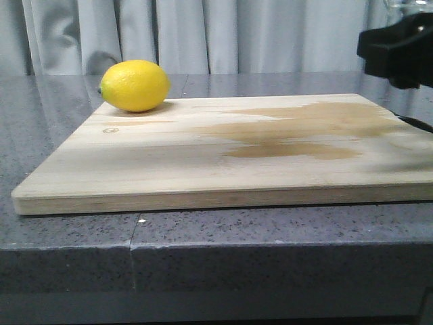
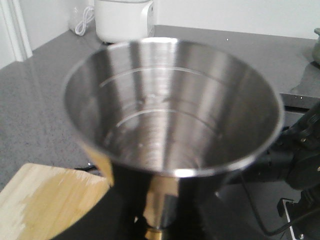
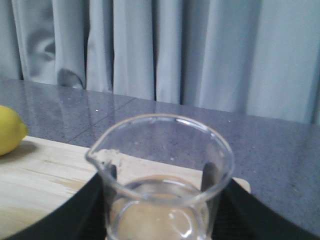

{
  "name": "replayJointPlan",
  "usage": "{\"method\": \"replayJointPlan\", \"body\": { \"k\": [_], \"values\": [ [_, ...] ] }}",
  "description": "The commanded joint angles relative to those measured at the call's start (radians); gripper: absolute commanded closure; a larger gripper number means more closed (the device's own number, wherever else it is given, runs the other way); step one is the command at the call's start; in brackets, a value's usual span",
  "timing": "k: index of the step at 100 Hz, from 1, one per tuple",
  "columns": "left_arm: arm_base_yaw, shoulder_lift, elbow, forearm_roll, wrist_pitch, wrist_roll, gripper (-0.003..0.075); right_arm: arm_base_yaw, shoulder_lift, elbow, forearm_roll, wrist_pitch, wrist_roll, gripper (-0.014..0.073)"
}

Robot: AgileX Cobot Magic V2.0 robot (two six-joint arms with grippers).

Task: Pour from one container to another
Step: 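Lift the beaker with the right gripper above the held jigger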

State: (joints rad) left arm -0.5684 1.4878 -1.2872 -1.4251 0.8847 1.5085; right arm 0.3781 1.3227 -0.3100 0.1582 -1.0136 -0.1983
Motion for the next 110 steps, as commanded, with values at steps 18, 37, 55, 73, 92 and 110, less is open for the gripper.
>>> {"method": "replayJointPlan", "body": {
  "k": [18, 37, 55, 73, 92, 110],
  "values": [
    [-0.005, 0.022, -0.018, -0.029, -0.005, -0.018, 0.0740, 0.000, -0.116, -0.197, -0.055, 0.179, -0.107, 0.0358],
    [-0.005, 0.059, -0.018, -0.021, 0.005, -0.025, 0.0740, 0.000, -0.148, -0.330, -0.099, 0.330, -0.158, 0.0358],
    [-0.005, 0.081, -0.018, -0.002, 0.019, -0.025, 0.0740, 0.000, -0.157, -0.436, -0.195, 0.408, -0.158, 0.0358],
    [-0.005, 0.090, -0.018, 0.026, 0.021, -0.025, 0.0740, 0.000, -0.157, -0.528, -0.297, 0.508, -0.160, 0.0358],
    [-0.005, 0.090, -0.018, 0.028, 0.021, -0.025, 0.0740, 0.000, -0.157, -0.590, -0.416, 0.580, -0.160, 0.0358],
    [-0.005, 0.090, -0.018, 0.024, 0.021, -0.025, 0.0740, 0.000, -0.157, -0.604, -0.505, 0.586, -0.160, 0.0358]
  ]
}}
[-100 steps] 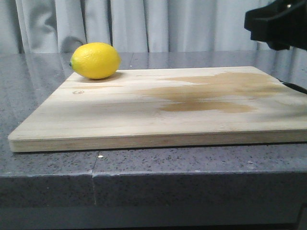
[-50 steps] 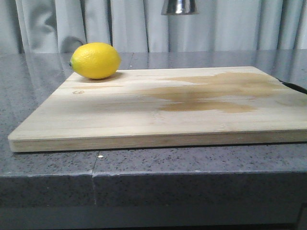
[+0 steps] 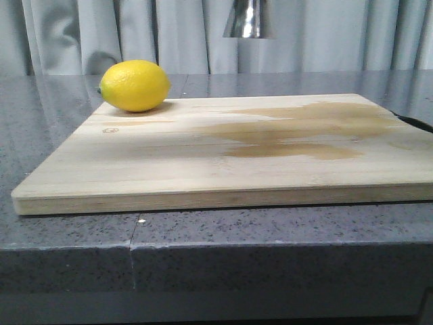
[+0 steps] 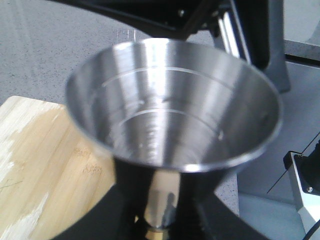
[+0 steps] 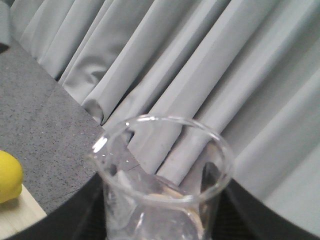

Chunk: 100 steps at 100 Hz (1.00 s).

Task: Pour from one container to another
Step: 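Lift the beaker with the right gripper above the held jigger, then tilt the beaker with the right gripper, pouring liquid into the jigger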

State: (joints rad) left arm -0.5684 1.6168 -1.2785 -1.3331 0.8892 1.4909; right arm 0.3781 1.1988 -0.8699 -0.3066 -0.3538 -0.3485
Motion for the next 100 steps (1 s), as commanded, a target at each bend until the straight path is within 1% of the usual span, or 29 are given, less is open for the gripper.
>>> {"method": "replayJointPlan", "body": {
  "k": [1, 54, 100],
  "values": [
    [-0.005, -0.039, -0.026, -0.068, 0.016, -0.008, 0.0740, 0.000, -0.033, -0.044, -0.042, -0.073, -0.010, 0.0358],
    [-0.005, -0.039, -0.026, -0.068, 0.014, -0.008, 0.0740, 0.000, -0.042, -0.069, -0.209, -0.077, -0.010, 0.0358],
    [-0.005, -0.039, -0.026, -0.071, 0.016, -0.008, 0.0740, 0.000, -0.046, -0.069, -0.299, -0.093, -0.010, 0.0358]
  ]
}}
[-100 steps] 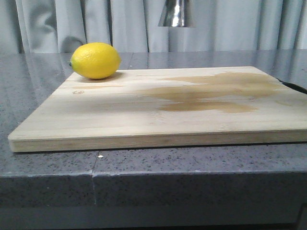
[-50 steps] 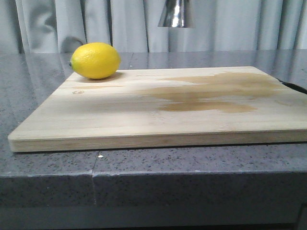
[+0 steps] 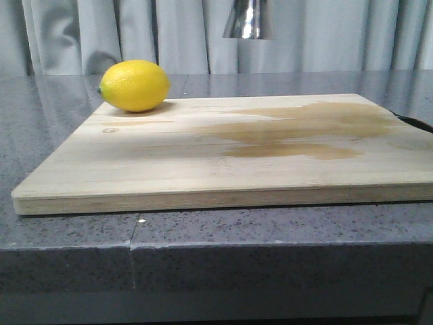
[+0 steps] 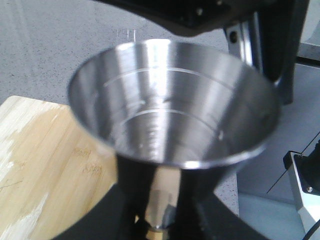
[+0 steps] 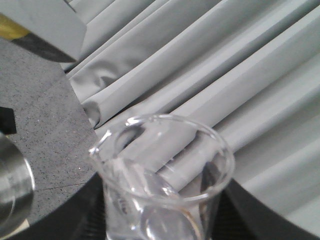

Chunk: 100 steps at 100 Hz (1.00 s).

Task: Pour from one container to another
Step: 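Tilt the beaker with the right gripper, pouring liquid into the jigger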

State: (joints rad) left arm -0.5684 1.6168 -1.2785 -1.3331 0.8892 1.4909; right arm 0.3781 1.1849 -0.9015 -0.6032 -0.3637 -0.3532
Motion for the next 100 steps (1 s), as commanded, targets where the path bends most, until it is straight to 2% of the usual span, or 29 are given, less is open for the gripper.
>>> {"method": "replayJointPlan", "body": {
  "k": [1, 68, 100],
  "values": [
    [-0.005, -0.039, -0.026, -0.071, 0.016, -0.008, 0.0740, 0.000, -0.033, -0.037, -0.005, -0.083, -0.005, 0.0358],
    [-0.005, -0.039, -0.026, -0.073, 0.048, -0.008, 0.0740, 0.000, -0.033, -0.037, -0.176, -0.114, -0.005, 0.0358],
    [-0.005, -0.039, -0.026, -0.073, 0.069, -0.008, 0.0740, 0.000, -0.033, -0.037, -0.184, -0.114, -0.015, 0.0358]
  ]
}}
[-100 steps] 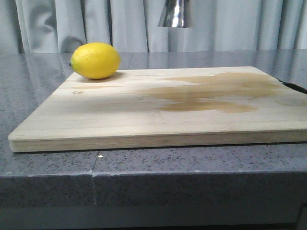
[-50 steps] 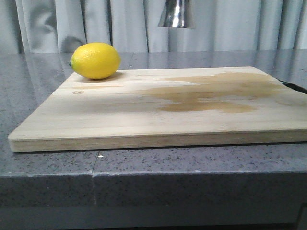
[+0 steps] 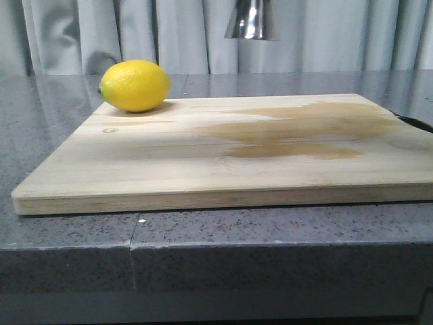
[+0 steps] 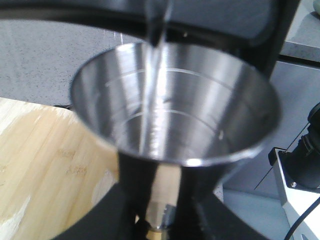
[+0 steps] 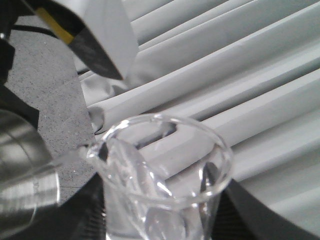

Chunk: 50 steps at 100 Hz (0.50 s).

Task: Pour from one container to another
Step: 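Tilt the beaker with the right gripper, pouring liquid into the jigger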

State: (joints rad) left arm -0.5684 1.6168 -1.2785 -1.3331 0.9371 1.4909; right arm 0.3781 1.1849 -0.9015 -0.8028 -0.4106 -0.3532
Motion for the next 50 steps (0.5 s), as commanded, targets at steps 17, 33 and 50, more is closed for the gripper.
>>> {"method": "replayJointPlan", "body": {
  "k": [17, 33, 50],
  "values": [
    [-0.005, -0.039, -0.026, -0.073, 0.027, -0.008, 0.0740, 0.000, -0.033, -0.037, 0.016, -0.067, -0.029, 0.0358],
    [-0.005, -0.039, -0.026, -0.073, 0.027, -0.008, 0.0740, 0.000, -0.033, -0.037, -0.008, -0.067, -0.029, 0.0358],
    [-0.005, -0.039, -0.026, -0.073, 0.027, -0.008, 0.0740, 0.000, -0.033, -0.037, -0.040, -0.055, -0.029, 0.0358]
  ]
}}
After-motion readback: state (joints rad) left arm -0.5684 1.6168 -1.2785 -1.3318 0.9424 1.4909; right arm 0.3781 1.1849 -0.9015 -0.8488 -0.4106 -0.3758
